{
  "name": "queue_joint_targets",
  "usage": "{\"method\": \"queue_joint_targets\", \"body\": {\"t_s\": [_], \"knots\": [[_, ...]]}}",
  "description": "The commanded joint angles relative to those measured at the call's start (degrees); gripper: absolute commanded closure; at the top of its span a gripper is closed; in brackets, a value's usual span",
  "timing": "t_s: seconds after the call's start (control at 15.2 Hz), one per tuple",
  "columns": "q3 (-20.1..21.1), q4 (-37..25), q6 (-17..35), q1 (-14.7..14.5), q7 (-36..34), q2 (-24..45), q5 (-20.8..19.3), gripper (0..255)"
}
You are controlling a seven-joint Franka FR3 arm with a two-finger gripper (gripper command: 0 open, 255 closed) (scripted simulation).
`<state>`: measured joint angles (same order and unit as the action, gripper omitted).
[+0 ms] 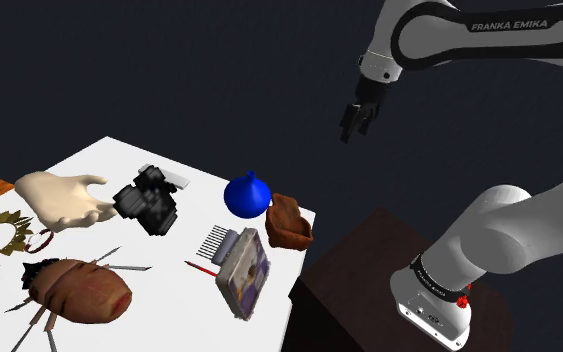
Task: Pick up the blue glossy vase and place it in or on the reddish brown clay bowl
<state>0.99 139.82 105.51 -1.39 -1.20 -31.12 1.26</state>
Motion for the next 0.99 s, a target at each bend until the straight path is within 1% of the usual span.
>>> {"method": "queue_joint_targets", "body": {"t_s": [0.0,0.46,0.92], "knots": [[0.9,-0.9,3.3,-0.4,-1.1,4.3,0.4,0],[3.3,-5.9,12.9,-1.5,-4.3,19.4,0.7,0],[5.0,-14.6,19.5,-2.6,-7.9,35.1,-0.6,0]]}}
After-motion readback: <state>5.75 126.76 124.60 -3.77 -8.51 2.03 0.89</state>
